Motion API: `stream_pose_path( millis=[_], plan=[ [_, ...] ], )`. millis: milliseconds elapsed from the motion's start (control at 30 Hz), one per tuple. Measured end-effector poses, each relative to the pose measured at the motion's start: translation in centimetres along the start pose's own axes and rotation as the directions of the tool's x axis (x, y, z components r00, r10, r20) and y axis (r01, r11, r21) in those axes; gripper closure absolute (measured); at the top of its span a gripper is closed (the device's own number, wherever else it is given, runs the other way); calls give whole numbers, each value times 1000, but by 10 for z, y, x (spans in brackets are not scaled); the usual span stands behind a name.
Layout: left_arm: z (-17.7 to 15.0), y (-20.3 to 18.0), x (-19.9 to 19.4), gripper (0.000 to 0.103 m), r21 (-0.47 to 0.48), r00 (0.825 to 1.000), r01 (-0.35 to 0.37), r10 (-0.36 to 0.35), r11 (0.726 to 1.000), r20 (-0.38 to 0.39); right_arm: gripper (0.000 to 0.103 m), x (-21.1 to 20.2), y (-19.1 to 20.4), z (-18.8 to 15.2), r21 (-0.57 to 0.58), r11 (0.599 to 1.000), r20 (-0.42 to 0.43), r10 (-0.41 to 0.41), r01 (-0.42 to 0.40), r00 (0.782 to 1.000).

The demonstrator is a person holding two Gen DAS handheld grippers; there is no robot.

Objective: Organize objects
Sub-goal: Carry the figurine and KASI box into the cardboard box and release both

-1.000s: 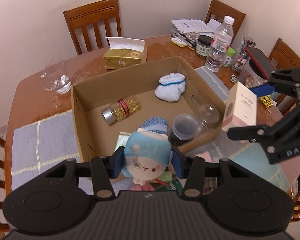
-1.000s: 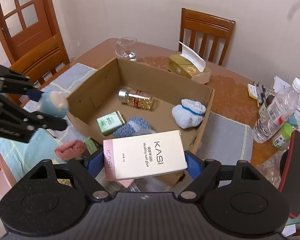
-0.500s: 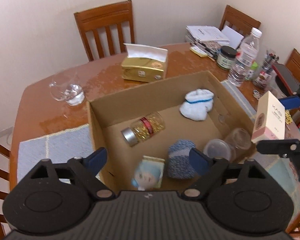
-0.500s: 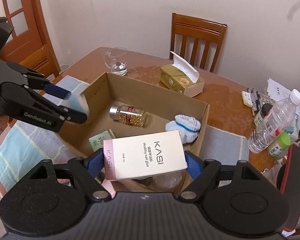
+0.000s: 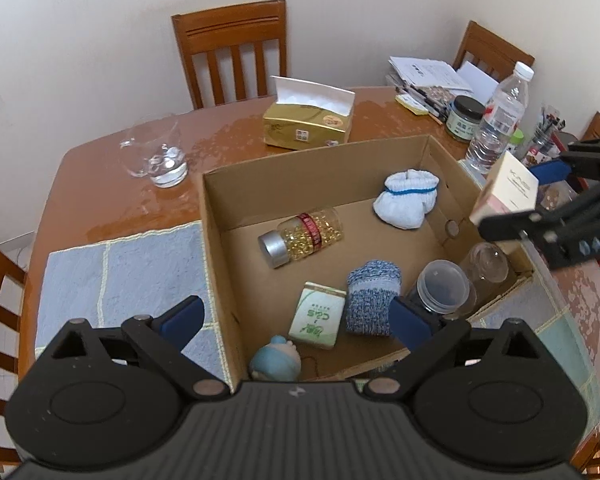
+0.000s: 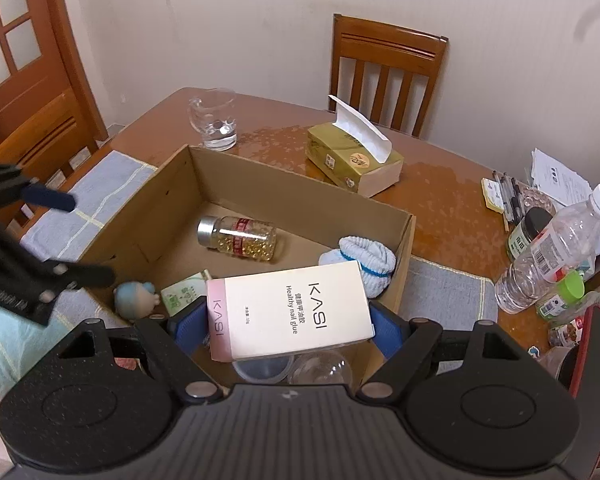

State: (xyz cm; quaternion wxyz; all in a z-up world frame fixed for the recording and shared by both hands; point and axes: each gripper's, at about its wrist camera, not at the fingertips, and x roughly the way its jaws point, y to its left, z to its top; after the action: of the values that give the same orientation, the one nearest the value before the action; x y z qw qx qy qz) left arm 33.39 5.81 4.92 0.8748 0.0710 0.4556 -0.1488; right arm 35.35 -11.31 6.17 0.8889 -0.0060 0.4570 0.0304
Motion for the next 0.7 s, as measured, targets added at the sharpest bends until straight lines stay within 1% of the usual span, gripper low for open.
stream_pose_path(
  millis=[100,233,367,433,500,533,700],
  plan=[
    [-4,5,-6,3,-15,1000,-16,16,1000,23,17,4,-2,5,9,1000,2,-11,11,1000],
    [-10,11,-13,3,-52,999,-19,20,998,29,17,10,-1,13,6,1000,8,-26,26,1000],
    [-19,12,-17,3,-50,999,-30,32,998,30,16,18,1,21,-16,998,24,-66,66,998],
    [-24,12,-17,3,-47,999,-45,45,998,19,13,21,3,24,-23,996,26,-86,87,996],
    [-28,12,-17,3,-43,998,-53,54,998,10,2,22,3,27,-20,995,23,-98,99,995],
    [-31,12,-17,3,-42,998,-57,57,998,7,0,21,4,27,-17,995,30,-101,102,994],
    [-38,11,-19,3,-42,998,-66,66,997,-3,0,18,9,24,-30,994,39,-106,107,994]
  ],
)
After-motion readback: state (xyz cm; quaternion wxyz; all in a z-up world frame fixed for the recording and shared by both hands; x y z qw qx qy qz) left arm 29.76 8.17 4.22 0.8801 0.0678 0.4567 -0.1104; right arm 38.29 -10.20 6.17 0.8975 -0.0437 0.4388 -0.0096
